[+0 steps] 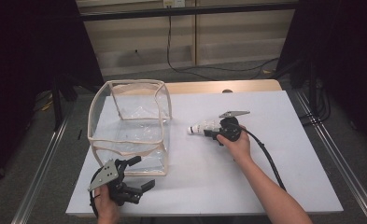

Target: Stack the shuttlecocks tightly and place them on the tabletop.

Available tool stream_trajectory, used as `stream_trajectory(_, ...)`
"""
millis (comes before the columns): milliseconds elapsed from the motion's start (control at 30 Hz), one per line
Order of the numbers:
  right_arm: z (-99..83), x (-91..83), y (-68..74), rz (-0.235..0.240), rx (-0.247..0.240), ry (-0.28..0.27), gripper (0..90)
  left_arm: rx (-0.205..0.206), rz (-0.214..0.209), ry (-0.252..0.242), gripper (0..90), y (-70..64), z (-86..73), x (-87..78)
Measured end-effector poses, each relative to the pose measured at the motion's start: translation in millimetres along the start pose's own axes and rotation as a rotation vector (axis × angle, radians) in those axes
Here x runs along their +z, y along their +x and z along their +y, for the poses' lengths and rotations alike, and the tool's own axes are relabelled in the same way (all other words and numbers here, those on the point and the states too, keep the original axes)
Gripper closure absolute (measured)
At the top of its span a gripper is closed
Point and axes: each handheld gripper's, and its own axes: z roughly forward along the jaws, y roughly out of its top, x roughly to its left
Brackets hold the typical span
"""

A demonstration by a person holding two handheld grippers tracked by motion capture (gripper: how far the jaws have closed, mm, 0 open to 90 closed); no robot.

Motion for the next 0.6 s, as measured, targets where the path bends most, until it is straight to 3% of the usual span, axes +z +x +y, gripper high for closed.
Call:
stream_trajectory(267, 1.9, -0.2, -1.1, 0.009, -0.011, 0.022, 85.0, -0.001, 0.002, 0.0, 2.6, 0.0, -0.1, -0.1)
stream_trajectory(600, 4.8, -7.8, -2.6, 0.031, -0.009, 0.026, 87.1, -0.004, 0.001, -0.002, 2.6, -0.1, -0.3, 0.1)
